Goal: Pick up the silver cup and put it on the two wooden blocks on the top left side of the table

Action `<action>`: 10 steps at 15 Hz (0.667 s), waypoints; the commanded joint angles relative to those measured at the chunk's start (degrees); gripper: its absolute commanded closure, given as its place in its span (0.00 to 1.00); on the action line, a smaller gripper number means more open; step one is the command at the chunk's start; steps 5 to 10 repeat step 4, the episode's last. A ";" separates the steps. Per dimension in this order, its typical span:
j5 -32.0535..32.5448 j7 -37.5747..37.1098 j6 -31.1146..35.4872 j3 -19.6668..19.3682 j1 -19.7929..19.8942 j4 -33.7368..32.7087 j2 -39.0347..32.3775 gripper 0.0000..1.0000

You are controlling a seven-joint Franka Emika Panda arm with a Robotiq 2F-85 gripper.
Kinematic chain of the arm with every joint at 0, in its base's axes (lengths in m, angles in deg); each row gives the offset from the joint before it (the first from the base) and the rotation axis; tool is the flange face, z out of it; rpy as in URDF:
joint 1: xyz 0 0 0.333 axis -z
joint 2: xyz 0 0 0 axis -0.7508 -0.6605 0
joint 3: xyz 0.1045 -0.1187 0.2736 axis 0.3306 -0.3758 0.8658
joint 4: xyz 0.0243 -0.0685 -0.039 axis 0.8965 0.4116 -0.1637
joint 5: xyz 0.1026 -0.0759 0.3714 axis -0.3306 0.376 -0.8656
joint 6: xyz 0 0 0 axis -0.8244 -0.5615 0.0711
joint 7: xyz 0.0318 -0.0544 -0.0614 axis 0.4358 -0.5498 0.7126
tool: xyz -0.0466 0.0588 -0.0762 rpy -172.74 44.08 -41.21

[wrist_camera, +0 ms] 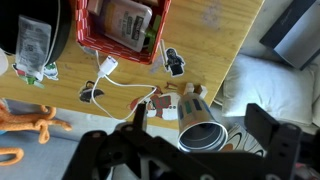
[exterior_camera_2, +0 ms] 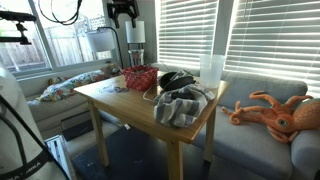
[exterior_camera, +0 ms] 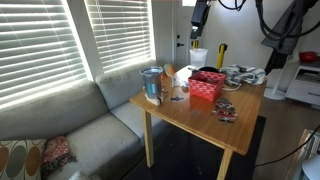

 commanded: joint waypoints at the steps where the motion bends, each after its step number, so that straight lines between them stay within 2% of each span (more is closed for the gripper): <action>1: 0.30 -0.27 -0.08 -0.67 -0.79 -0.15 -0.22 0.00; 10: 0.29 -0.26 -0.05 -0.73 -0.77 -0.15 -0.55 0.00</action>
